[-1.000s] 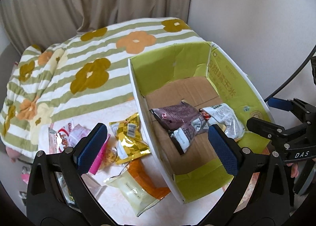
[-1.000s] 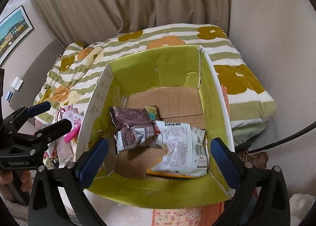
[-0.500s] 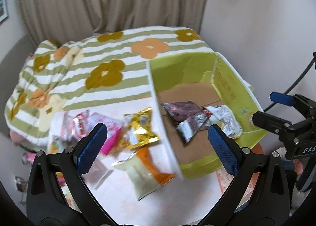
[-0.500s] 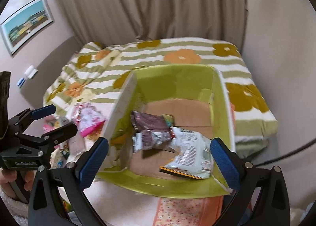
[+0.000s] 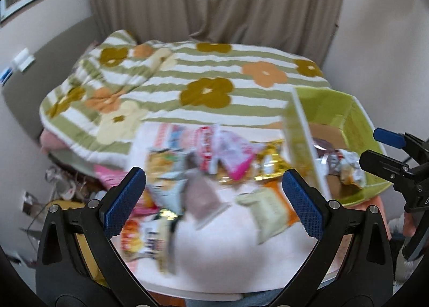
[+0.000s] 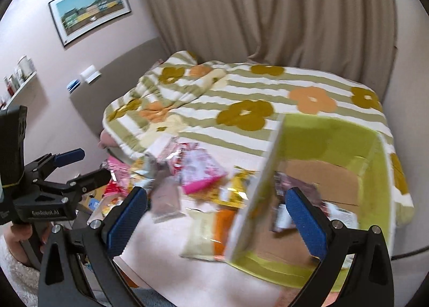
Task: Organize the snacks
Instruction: 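Move both tools back to the snack pile, then grasp the pink candy bag with the left tool while the right tool grasps the chip bag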
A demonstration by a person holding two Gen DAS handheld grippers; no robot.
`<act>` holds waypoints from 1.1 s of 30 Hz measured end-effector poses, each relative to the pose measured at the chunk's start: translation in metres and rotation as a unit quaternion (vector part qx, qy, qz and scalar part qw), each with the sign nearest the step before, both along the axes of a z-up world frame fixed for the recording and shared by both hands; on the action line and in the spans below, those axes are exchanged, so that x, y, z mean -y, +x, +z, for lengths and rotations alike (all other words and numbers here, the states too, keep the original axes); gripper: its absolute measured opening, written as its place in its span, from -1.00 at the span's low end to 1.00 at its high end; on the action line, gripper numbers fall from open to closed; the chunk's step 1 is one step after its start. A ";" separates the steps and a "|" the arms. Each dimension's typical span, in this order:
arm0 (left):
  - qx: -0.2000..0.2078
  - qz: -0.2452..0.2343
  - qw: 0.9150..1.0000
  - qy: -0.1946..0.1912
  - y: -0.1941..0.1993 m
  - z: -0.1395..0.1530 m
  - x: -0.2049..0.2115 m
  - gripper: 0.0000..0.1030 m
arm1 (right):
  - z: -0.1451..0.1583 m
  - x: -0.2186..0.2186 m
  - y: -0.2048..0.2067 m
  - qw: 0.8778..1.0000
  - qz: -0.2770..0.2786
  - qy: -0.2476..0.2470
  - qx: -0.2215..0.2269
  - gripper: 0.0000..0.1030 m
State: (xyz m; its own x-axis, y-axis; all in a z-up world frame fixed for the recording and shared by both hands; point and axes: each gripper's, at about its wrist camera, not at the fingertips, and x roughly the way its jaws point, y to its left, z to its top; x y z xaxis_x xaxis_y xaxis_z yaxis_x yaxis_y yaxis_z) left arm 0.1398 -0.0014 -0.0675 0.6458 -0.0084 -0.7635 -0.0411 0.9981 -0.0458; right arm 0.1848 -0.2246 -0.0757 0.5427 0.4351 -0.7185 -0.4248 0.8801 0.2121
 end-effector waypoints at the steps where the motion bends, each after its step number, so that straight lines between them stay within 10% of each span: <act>1: -0.005 0.008 1.000 -0.003 0.000 -0.002 -0.017 0.97 | -0.003 -0.015 0.004 1.000 0.005 0.004 -0.007 0.99; 15: -0.082 -0.010 0.995 -0.060 0.018 -0.071 -0.179 0.97 | -0.069 -0.154 0.051 0.994 0.017 0.037 -0.102 1.00; 33: -0.153 -0.067 0.981 -0.095 0.074 -0.185 -0.189 0.71 | -0.164 -0.214 0.086 0.982 0.004 0.046 -0.183 0.99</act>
